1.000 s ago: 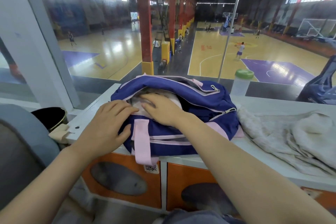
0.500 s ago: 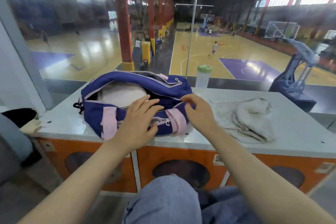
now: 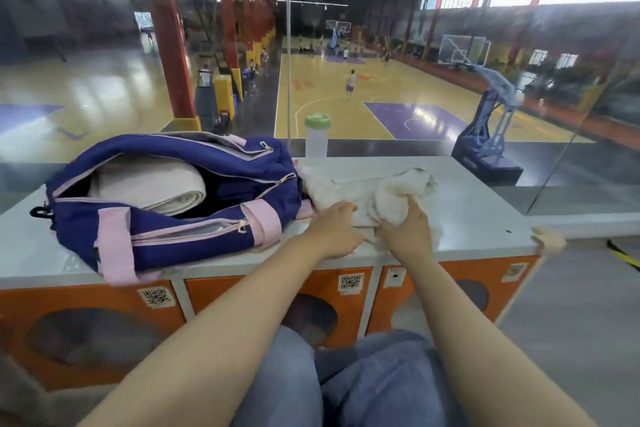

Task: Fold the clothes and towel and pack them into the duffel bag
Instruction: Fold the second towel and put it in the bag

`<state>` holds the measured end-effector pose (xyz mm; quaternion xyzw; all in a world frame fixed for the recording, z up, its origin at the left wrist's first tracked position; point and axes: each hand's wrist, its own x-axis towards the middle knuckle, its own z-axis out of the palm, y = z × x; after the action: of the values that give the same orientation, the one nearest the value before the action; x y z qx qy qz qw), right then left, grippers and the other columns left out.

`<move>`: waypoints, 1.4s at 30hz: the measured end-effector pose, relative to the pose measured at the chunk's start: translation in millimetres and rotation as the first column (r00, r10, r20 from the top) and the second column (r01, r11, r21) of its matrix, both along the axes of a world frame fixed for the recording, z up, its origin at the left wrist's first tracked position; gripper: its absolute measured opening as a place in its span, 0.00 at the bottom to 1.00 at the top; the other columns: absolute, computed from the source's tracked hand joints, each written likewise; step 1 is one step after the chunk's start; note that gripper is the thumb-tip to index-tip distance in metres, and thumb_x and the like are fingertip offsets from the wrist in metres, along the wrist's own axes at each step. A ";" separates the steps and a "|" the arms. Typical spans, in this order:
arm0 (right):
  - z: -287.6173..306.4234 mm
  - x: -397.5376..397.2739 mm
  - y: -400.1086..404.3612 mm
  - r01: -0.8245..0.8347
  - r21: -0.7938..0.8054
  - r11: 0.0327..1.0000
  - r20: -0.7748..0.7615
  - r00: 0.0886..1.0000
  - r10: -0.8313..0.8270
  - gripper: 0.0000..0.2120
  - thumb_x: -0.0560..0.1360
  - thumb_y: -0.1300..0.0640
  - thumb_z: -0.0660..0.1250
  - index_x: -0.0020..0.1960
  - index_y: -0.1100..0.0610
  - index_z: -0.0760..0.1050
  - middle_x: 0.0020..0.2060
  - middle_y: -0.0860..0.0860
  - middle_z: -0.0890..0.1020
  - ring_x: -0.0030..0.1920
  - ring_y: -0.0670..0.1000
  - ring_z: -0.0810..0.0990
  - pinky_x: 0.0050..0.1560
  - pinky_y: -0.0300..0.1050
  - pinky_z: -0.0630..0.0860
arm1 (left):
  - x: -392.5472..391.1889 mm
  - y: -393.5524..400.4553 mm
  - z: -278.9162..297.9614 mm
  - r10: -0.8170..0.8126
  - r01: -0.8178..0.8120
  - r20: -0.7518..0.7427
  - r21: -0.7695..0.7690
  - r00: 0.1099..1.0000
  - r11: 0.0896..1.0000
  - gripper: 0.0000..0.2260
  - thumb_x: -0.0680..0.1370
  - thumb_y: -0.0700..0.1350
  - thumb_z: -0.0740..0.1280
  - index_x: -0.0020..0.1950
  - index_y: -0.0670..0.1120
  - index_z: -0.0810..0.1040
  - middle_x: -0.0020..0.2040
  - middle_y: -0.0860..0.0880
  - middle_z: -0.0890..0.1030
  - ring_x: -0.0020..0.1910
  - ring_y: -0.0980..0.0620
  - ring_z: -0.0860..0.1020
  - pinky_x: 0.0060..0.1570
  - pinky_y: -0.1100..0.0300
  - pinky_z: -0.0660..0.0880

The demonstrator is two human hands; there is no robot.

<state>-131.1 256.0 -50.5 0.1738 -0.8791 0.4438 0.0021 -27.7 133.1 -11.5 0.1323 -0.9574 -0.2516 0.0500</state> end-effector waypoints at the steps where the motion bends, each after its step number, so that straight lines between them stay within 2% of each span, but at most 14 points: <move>1: -1.3 0.1 0.2 0.008 -0.026 1.000 0.016 1.000 -0.008 0.39 0.70 0.44 0.68 0.76 0.55 0.59 0.70 0.56 0.70 0.68 0.60 0.70 0.66 0.56 0.70 | -11.5 8.4 1.7 0.034 -0.033 -0.018 0.068 0.999 0.997 0.28 0.77 0.47 0.64 0.76 0.44 0.61 0.76 0.44 0.63 0.73 0.43 0.63 0.71 0.50 0.63; 5: -1.9 -0.4 -2.0 0.048 0.055 0.997 0.072 0.996 -0.052 0.43 0.71 0.39 0.68 0.78 0.52 0.53 0.68 0.58 0.70 0.67 0.62 0.71 0.63 0.55 0.70 | -34.4 21.5 -16.0 0.125 -0.123 -0.087 0.026 0.988 0.992 0.19 0.75 0.46 0.61 0.66 0.46 0.70 0.65 0.43 0.75 0.63 0.39 0.73 0.57 0.50 0.71; 8: -2.8 -1.9 -6.2 0.061 0.349 0.935 -0.031 0.998 -0.053 0.28 0.74 0.38 0.62 0.68 0.52 0.70 0.58 0.58 0.77 0.57 0.61 0.76 0.55 0.51 0.74 | -33.9 8.4 -34.1 0.116 -0.114 0.002 -0.193 0.993 0.975 0.19 0.77 0.52 0.61 0.66 0.49 0.70 0.64 0.44 0.75 0.63 0.41 0.72 0.55 0.49 0.69; 10: 0.9 2.1 -10.0 0.074 0.173 0.982 0.007 0.997 -0.077 0.12 0.77 0.47 0.60 0.48 0.54 0.78 0.45 0.54 0.81 0.46 0.57 0.78 0.44 0.46 0.74 | -33.4 -2.0 -36.5 0.132 -0.124 0.013 -0.273 0.991 0.954 0.20 0.78 0.54 0.61 0.68 0.50 0.70 0.65 0.45 0.73 0.64 0.42 0.69 0.60 0.49 0.69; 12: 7.7 4.6 -10.2 0.142 -0.173 0.975 0.164 0.980 -0.114 0.12 0.78 0.55 0.58 0.40 0.56 0.76 0.37 0.52 0.79 0.39 0.54 0.76 0.35 0.43 0.69 | -31.8 -11.2 -35.4 0.147 -0.144 -0.010 -0.267 0.989 0.953 0.18 0.79 0.51 0.60 0.68 0.51 0.72 0.64 0.46 0.73 0.63 0.42 0.70 0.60 0.49 0.69; 15: 19.4 1.3 -3.3 0.330 -0.534 0.778 0.425 0.901 -0.091 0.09 0.77 0.58 0.58 0.45 0.58 0.76 0.40 0.53 0.79 0.41 0.53 0.77 0.37 0.43 0.74 | -25.5 -25.0 -29.1 0.220 -0.227 -0.097 -0.072 0.971 0.971 0.12 0.79 0.47 0.60 0.60 0.49 0.76 0.58 0.45 0.76 0.56 0.42 0.74 0.54 0.51 0.72; 18: 25.1 -2.5 7.9 0.387 -0.687 0.615 0.522 0.851 0.048 0.16 0.74 0.69 0.54 0.57 0.56 0.72 0.48 0.54 0.80 0.47 0.56 0.81 0.37 0.47 0.82 | -18.0 -31.2 -16.5 0.345 -0.300 -0.192 0.230 0.919 0.926 0.06 0.78 0.46 0.61 0.53 0.49 0.73 0.49 0.50 0.76 0.48 0.47 0.75 0.45 0.56 0.70; 22: 22.7 -2.9 18.7 0.284 -0.524 0.803 0.376 0.923 -0.082 0.22 0.76 0.66 0.54 0.66 0.50 0.66 0.59 0.54 0.76 0.54 0.54 0.78 0.54 0.54 0.80 | -13.2 -29.3 -7.7 0.256 -0.195 -0.205 0.279 0.945 0.940 0.04 0.77 0.46 0.62 0.51 0.50 0.70 0.44 0.52 0.75 0.44 0.50 0.74 0.39 0.57 0.68; 25: 21.6 -2.2 24.5 0.267 -0.475 0.838 0.318 0.940 -0.119 0.31 0.73 0.70 0.53 0.71 0.45 0.61 0.59 0.54 0.75 0.50 0.54 0.77 0.48 0.48 0.78 | -8.7 -29.6 -6.6 0.164 -0.135 -0.100 0.246 0.981 0.960 0.09 0.75 0.45 0.65 0.52 0.52 0.68 0.45 0.54 0.74 0.45 0.51 0.74 0.39 0.57 0.68; 27: 21.3 -0.1 25.0 0.245 -0.354 0.903 0.158 0.967 -0.200 0.35 0.71 0.72 0.58 0.72 0.46 0.59 0.62 0.55 0.72 0.56 0.56 0.75 0.46 0.45 0.76 | -6.6 -27.4 -7.0 0.116 -0.103 -0.048 0.214 0.992 0.971 0.13 0.75 0.44 0.66 0.56 0.53 0.66 0.50 0.53 0.74 0.49 0.50 0.75 0.42 0.57 0.70; 29: 24.4 3.6 22.6 0.240 -0.316 0.918 -0.042 0.963 -0.266 0.34 0.69 0.73 0.61 0.70 0.48 0.64 0.63 0.53 0.70 0.62 0.54 0.70 0.56 0.49 0.76 | -6.0 -25.9 -6.1 0.130 -0.109 -0.113 0.172 0.985 0.979 0.13 0.76 0.44 0.65 0.58 0.53 0.68 0.53 0.52 0.76 0.50 0.51 0.75 0.45 0.57 0.70; 32: 26.5 8.9 19.1 -0.007 -0.342 0.940 -0.247 0.966 -0.083 0.31 0.68 0.70 0.62 0.66 0.48 0.69 0.62 0.44 0.70 0.64 0.47 0.66 0.67 0.52 0.70 | -6.0 -25.0 -0.5 0.163 -0.117 -0.281 0.172 0.946 0.978 0.10 0.76 0.43 0.65 0.56 0.52 0.72 0.51 0.54 0.77 0.49 0.52 0.75 0.45 0.59 0.69; 36: 21.8 18.2 7.8 -0.395 -0.064 0.916 -0.238 0.898 0.370 0.28 0.75 0.52 0.66 0.73 0.44 0.63 0.67 0.41 0.69 0.68 0.44 0.63 0.67 0.46 0.65 | -5.9 -18.4 3.8 0.106 0.019 -0.369 0.322 0.923 0.947 0.15 0.73 0.36 0.66 0.54 0.53 0.73 0.51 0.55 0.78 0.50 0.56 0.75 0.43 0.68 0.70; 42: 16.3 13.4 6.9 -0.318 0.142 0.937 -0.330 0.877 0.348 0.23 0.73 0.47 0.68 0.67 0.44 0.70 0.56 0.45 0.77 0.58 0.50 0.69 0.58 0.47 0.66 | 6.6 -22.4 4.2 -0.062 0.182 -0.308 0.381 0.950 0.907 0.25 0.69 0.36 0.61 0.60 0.59 0.74 0.60 0.55 0.76 0.62 0.59 0.71 0.60 0.60 0.71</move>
<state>-117.7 262.9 -34.2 0.3985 -0.8393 0.3622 0.0751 -21.0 110.7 -7.3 0.0409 -0.8733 -0.4634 0.1446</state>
